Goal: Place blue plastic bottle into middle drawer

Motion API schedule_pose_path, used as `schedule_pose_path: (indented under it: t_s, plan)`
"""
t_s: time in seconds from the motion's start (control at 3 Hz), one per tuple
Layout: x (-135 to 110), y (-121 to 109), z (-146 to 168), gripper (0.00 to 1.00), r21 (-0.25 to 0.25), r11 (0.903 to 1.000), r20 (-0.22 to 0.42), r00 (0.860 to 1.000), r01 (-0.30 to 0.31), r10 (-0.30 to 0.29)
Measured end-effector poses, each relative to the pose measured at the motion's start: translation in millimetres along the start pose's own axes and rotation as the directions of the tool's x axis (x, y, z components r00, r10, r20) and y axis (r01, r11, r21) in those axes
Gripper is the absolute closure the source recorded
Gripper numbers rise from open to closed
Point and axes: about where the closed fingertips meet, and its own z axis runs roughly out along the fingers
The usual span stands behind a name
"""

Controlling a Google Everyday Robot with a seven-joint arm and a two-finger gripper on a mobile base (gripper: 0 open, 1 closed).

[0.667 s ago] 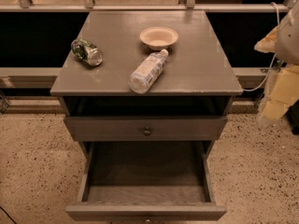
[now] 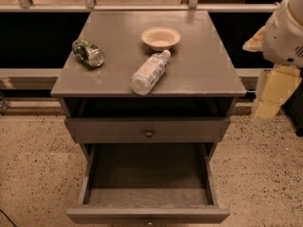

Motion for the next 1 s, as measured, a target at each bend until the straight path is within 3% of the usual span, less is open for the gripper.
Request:
schedule_pose_path:
  t_s: [0.33, 0.67, 1.0]
  plan:
    - [-54, -12, 30, 0.0, 0.028, 0.9649, 0.014, 0.965, 0.261, -0.261]
    - [-100, -9, 41, 0.0, 0.129, 0.8726, 0.125, 0.865, 0.471, -0.486]
    - [-97, -9, 39, 0.0, 0.127, 0.86, 0.109, 0.855, 0.494, -0.507]
